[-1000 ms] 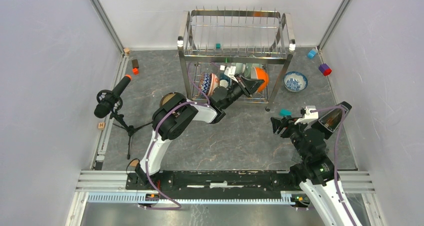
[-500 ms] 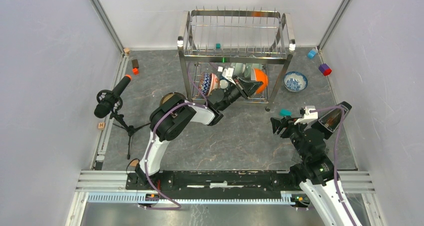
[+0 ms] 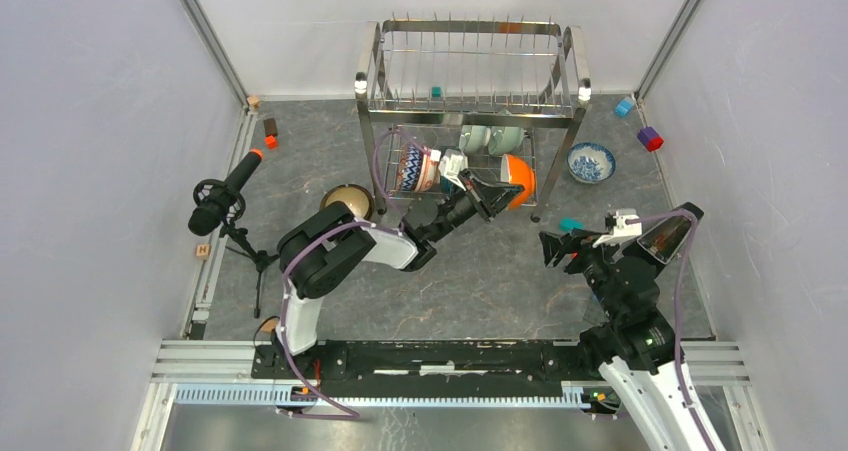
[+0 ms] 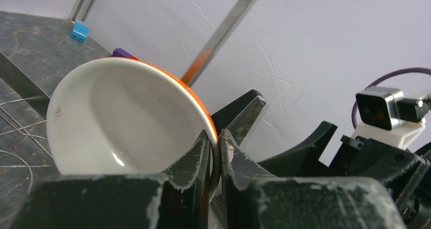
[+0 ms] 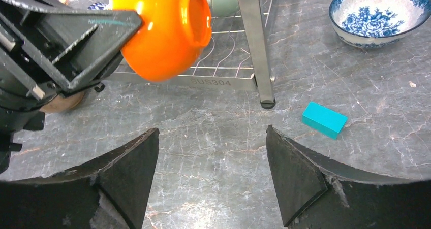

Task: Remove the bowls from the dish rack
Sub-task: Pick up the bowl from the dish rack.

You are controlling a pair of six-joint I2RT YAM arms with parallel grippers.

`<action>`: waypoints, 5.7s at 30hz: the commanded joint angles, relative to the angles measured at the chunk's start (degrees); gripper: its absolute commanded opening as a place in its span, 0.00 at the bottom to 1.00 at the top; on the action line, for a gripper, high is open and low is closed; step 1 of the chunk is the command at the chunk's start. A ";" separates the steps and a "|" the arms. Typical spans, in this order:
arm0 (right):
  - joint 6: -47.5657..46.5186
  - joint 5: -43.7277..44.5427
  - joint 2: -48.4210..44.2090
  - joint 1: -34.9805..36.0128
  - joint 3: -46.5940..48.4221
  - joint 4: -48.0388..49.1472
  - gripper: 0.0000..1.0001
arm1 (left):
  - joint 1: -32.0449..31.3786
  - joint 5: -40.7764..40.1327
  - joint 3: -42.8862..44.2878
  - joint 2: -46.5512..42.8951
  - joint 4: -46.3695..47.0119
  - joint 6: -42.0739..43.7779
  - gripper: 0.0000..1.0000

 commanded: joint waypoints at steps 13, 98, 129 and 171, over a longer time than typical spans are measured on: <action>-3.38 -0.44 0.21 0.37 11.30 -5.47 0.84 | -7.20 -5.66 -11.10 -12.62 7.96 4.82 0.02; -3.85 1.81 57.27 49.80 22.07 -2.14 0.28 | -48.53 -21.30 -11.69 -50.54 -103.98 67.75 0.02; 4.50 19.74 44.03 50.24 11.83 1.25 0.00 | -48.53 -37.27 -20.79 -53.66 -88.74 48.73 1.00; 4.76 14.44 28.50 10.96 2.42 -0.03 0.00 | -47.33 -76.42 -26.66 -66.07 -111.48 -18.68 1.00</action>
